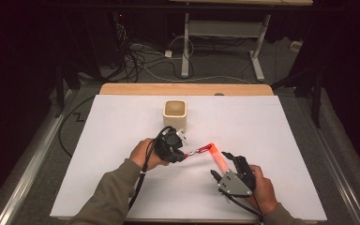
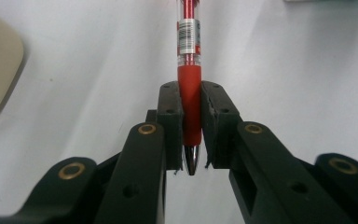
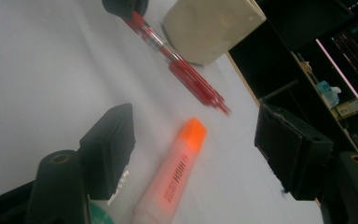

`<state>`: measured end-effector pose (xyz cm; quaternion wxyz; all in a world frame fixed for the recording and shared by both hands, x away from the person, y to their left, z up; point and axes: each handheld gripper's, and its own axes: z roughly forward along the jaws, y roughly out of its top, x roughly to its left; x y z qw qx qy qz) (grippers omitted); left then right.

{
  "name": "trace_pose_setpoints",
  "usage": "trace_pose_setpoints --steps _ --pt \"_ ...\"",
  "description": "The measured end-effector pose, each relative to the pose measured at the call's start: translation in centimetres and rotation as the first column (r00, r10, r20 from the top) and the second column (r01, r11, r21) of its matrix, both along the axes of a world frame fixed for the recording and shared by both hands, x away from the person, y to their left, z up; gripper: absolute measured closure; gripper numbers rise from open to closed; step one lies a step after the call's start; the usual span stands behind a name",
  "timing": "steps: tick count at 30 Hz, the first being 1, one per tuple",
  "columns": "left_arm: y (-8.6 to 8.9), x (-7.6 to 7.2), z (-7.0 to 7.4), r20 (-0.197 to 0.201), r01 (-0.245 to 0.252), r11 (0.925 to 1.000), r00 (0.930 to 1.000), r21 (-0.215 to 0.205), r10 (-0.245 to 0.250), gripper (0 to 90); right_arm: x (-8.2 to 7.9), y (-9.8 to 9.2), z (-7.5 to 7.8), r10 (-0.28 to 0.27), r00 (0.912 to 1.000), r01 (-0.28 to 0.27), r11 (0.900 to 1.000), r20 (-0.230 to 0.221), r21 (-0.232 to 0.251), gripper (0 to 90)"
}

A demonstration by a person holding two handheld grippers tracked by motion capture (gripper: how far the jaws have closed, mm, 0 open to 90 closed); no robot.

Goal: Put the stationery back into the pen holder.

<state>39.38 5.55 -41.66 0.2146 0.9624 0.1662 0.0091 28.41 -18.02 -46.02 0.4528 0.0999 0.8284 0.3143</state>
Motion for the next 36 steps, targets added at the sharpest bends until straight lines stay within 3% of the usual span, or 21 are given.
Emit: trace_pose_setpoints --steps 3,4,10,13,16,17,20,23,26,32,36 --pt "-0.6 0.0 0.2 0.024 0.033 0.9995 0.9992 0.004 -0.033 77.3 0.1 0.8 -0.2 0.004 0.9999 -0.004 1.000 0.011 -0.018 30.3" --pt "-1.2 -0.5 0.4 0.007 0.024 0.9994 0.9997 0.024 -0.024 77.3 0.1 1.4 -0.4 0.003 0.9996 -0.002 0.999 0.028 -0.038 31.3" --pt "-2.6 -0.8 0.7 0.000 0.045 0.9981 0.9990 0.041 -0.045 77.3 0.4 2.7 -0.9 0.007 0.9989 -0.004 0.997 0.047 -0.079 36.0" --pt "-3.2 -0.8 0.6 -0.008 0.049 0.9979 0.9988 0.044 -0.048 77.3 0.8 3.2 -1.4 0.012 0.9976 -0.002 0.990 0.068 -0.144 42.8" --pt "-3.7 -0.8 0.6 -0.015 0.054 0.9976 0.9985 0.044 -0.054 77.3 1.1 3.6 -1.8 0.001 0.9978 0.010 0.986 0.067 -0.169 46.7" --pt "-4.1 -0.8 0.6 -0.014 0.057 0.9974 0.9983 0.043 -0.057 77.3 1.2 3.9 -2.0 -0.002 0.9965 0.017 0.983 0.084 -0.181 52.5" --pt "-4.5 -0.8 0.6 -0.016 0.065 0.9967 0.9978 0.048 -0.064 77.3 1.1 4.4 -2.3 -0.003 0.9891 0.037 0.971 0.147 -0.234 57.9" --pt "-5.1 -0.8 0.6 -0.013 0.059 0.9971 0.9982 0.049 -0.058 77.3 1.0 4.8 -2.5 0.019 0.9810 0.041 0.952 0.193 -0.302 65.4" --pt "-5.4 -0.8 0.5 -0.015 0.050 0.9977 0.9987 0.046 -0.049 77.3 0.9 4.9 -2.9 0.025 0.9757 0.053 0.938 0.218 -0.343 72.5" --pt "-5.5 -0.8 0.6 -0.011 0.053 0.9976 0.9986 0.046 -0.052 77.2 0.8 5.2 -3.2 0.044 0.9744 0.051 0.911 0.220 -0.409 79.7" --pt "-5.5 -0.9 0.6 -0.006 0.041 0.9987 0.9991 0.028 -0.041 77.1 0.8 5.2 -3.1 0.035 0.9725 0.066 0.906 0.230 -0.419 79.8"
